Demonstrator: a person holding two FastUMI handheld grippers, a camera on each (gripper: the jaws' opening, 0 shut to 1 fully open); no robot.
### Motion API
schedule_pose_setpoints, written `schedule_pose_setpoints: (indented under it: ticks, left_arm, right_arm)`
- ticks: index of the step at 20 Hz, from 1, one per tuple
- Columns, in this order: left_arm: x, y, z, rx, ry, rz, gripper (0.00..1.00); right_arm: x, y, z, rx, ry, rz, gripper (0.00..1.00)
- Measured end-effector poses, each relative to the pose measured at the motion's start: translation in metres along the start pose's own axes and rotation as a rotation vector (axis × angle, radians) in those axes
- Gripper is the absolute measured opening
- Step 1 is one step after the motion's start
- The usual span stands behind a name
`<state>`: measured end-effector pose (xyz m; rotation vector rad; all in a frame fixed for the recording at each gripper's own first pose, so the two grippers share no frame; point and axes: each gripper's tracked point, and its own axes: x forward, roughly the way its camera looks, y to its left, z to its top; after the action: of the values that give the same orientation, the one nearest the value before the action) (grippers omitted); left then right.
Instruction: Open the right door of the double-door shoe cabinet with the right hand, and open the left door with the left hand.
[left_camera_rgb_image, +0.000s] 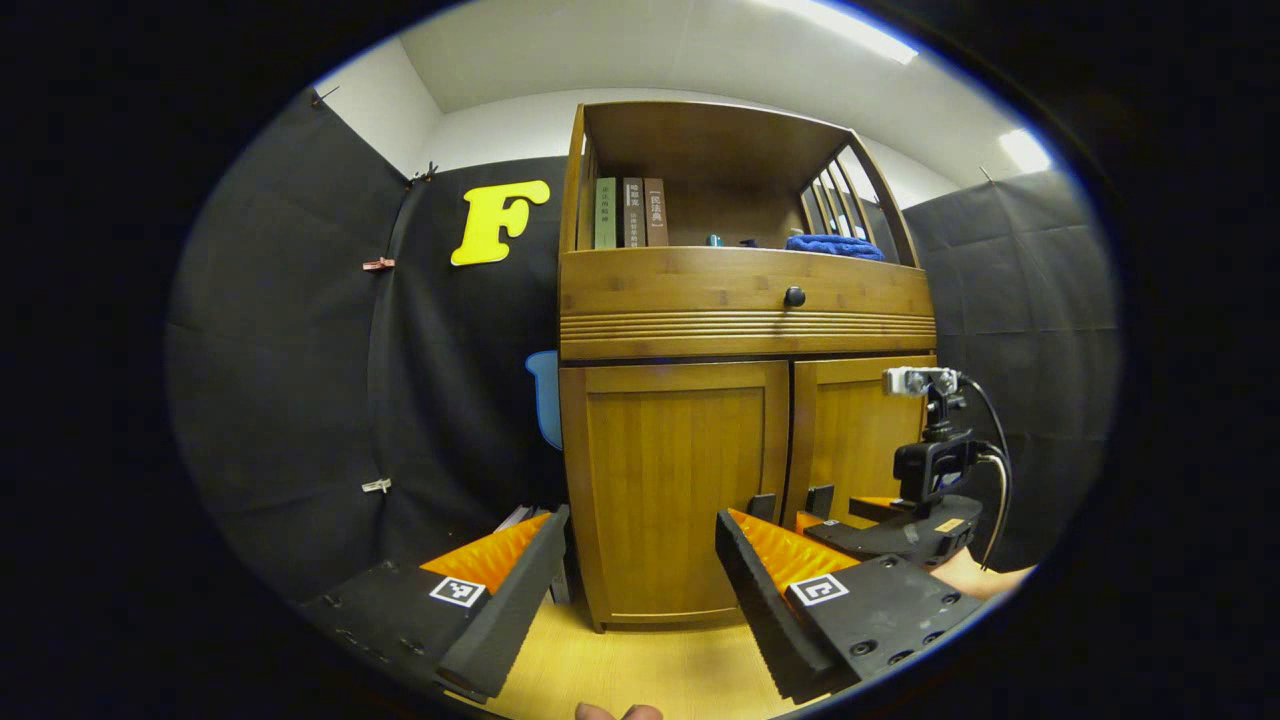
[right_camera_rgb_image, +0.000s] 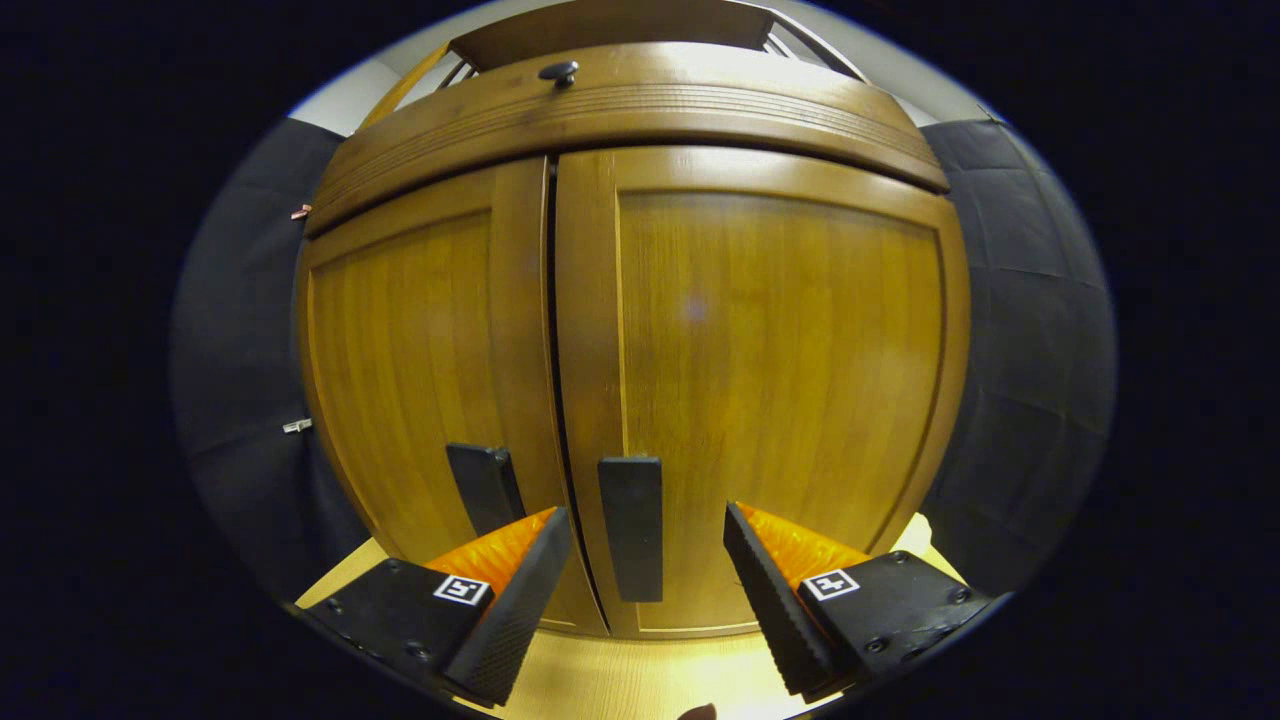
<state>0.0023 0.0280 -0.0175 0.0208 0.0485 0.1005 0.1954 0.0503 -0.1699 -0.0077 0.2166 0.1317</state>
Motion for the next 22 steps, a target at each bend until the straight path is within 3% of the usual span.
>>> schedule_pose_setpoints:
  ticks: [2,3,5,8,9,11,13,14,18,22]
  left_arm:
    - [0.001,0.001,0.000,0.000,0.007,0.006,0.95]
    - [0.001,0.002,-0.001,0.007,0.011,0.013,0.95]
    - [0.000,0.004,-0.002,0.015,0.013,0.025,0.95]
    - [-0.002,0.002,-0.003,0.003,0.028,0.027,0.95]
    - [-0.003,0.002,-0.004,0.000,0.032,0.028,0.95]
    - [-0.007,0.001,-0.003,0.004,0.035,0.035,0.93]
    - [-0.012,0.000,-0.003,0.003,0.039,0.041,0.95]
    - [-0.014,0.000,-0.002,0.002,0.039,0.042,0.95]
    - [-0.019,-0.004,0.002,-0.004,0.034,0.048,0.95]
    - [-0.025,-0.022,0.005,0.007,0.027,0.026,0.95]
  right_arm:
    - [0.009,0.003,-0.002,0.003,-0.003,0.003,0.89]
    - [0.016,0.003,-0.004,0.000,-0.005,-0.004,0.70]
    - [0.026,0.007,-0.008,-0.011,-0.015,-0.007,0.51]
    - [0.029,0.014,-0.005,-0.054,-0.030,-0.009,0.53]
    - [0.030,0.007,0.000,-0.076,-0.035,-0.046,0.57]
    - [0.030,0.000,-0.008,-0.032,-0.044,-0.049,0.34]
    - [0.028,0.000,-0.007,-0.038,-0.034,-0.037,0.30]
    - [0.029,0.002,-0.008,-0.037,-0.020,-0.028,0.27]
    - [0.008,0.002,-0.007,-0.027,-0.015,0.026,0.27]
    - [-0.039,-0.008,-0.011,-0.013,-0.023,0.135,0.26]
